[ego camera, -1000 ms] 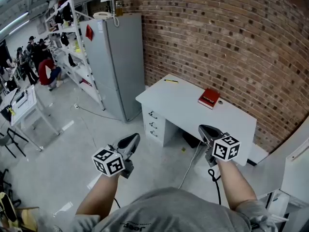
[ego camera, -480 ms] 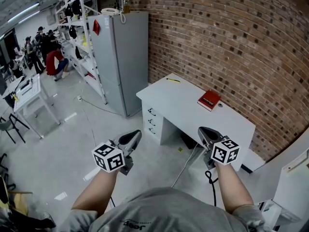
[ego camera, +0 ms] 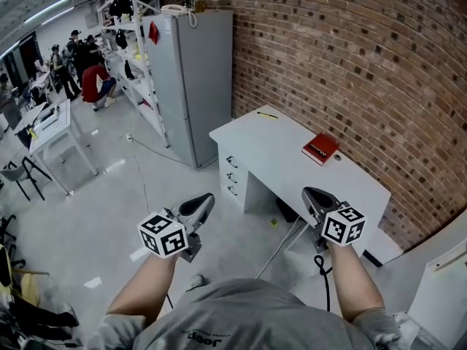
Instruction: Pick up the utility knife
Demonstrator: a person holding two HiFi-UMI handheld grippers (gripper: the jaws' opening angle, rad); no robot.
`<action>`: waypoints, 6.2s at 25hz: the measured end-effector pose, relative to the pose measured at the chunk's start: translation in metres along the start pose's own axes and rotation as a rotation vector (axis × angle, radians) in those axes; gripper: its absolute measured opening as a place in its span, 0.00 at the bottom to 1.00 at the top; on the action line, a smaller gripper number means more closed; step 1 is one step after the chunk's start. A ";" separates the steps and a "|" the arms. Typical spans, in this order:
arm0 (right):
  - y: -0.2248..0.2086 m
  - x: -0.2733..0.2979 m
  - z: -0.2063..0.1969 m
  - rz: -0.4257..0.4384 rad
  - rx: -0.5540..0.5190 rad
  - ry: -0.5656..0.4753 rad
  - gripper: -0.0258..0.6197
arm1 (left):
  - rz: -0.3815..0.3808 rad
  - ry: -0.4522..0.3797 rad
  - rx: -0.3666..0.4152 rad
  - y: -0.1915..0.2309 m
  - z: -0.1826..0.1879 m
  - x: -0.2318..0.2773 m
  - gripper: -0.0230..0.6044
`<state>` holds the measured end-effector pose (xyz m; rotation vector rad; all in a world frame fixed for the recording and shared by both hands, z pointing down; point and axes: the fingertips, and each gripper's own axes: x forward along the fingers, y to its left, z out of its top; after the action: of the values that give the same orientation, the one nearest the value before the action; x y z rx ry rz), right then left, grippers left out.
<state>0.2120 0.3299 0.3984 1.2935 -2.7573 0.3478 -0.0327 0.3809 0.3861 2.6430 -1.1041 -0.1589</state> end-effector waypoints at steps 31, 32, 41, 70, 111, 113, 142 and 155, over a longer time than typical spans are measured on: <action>-0.115 0.358 0.077 -0.232 0.057 -0.024 0.05 | -0.303 0.083 -0.012 0.366 0.101 0.196 0.03; -0.120 0.362 0.077 -0.237 0.059 -0.018 0.05 | -0.307 0.084 -0.015 0.371 0.102 0.203 0.03; -0.197 0.396 0.073 -0.212 0.079 0.003 0.05 | -0.289 0.102 -0.009 0.400 0.097 0.279 0.03; -0.422 0.539 0.099 -0.252 0.062 0.008 0.05 | -0.282 0.179 0.007 0.547 0.088 0.545 0.03; -0.591 0.603 -0.013 -0.197 0.092 0.121 0.05 | -0.916 1.067 1.039 0.599 -0.189 0.848 0.39; -0.593 0.606 -0.019 -0.190 0.100 0.120 0.05 | -0.924 1.107 1.036 0.603 -0.208 0.855 0.39; -0.592 0.603 -0.030 -0.214 0.127 0.149 0.05 | -0.783 1.145 0.800 0.613 -0.212 0.872 0.22; -0.559 0.613 0.043 -0.226 0.027 0.127 0.05 | -0.716 0.877 0.671 0.581 -0.065 0.840 0.22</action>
<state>0.2483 -0.4850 0.5530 1.5136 -2.4798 0.4341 0.1758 -0.5931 0.6198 2.9457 0.1301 1.2967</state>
